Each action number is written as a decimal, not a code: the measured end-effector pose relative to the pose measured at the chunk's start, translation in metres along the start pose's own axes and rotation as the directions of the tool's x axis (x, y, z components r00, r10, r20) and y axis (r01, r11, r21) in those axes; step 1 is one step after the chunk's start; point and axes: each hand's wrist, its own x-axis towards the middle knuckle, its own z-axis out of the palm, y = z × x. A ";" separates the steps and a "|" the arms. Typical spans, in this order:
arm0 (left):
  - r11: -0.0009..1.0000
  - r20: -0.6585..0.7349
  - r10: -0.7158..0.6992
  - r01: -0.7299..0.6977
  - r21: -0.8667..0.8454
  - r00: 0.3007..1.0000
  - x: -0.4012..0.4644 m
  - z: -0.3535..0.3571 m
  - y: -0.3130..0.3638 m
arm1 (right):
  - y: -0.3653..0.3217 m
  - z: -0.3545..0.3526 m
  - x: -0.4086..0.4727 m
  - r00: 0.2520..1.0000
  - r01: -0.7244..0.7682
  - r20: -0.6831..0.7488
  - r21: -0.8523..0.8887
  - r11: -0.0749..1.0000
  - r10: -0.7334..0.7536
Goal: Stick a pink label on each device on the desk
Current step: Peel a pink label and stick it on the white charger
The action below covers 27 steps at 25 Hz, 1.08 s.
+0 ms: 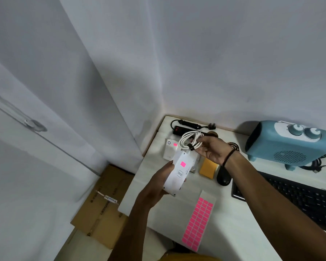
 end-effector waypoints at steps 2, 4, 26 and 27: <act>0.995 -0.101 -0.016 0.026 0.098 0.995 0.003 -0.020 -0.003 | -0.004 0.018 0.015 0.998 0.035 0.050 -0.098 0.995 -0.030; 0.982 -0.213 0.017 0.024 0.187 0.977 0.010 -0.040 -0.007 | -0.009 0.037 0.031 0.996 0.054 0.083 -0.218 0.975 -0.037; 0.690 -0.670 0.217 0.375 0.620 0.710 0.217 -0.130 -0.031 | -0.008 0.098 0.282 0.978 -0.156 -0.188 -0.377 0.913 0.089; 0.680 -0.673 0.208 0.390 0.621 0.710 0.220 -0.130 -0.032 | -0.005 0.097 0.289 0.975 -0.169 -0.201 -0.385 0.907 0.096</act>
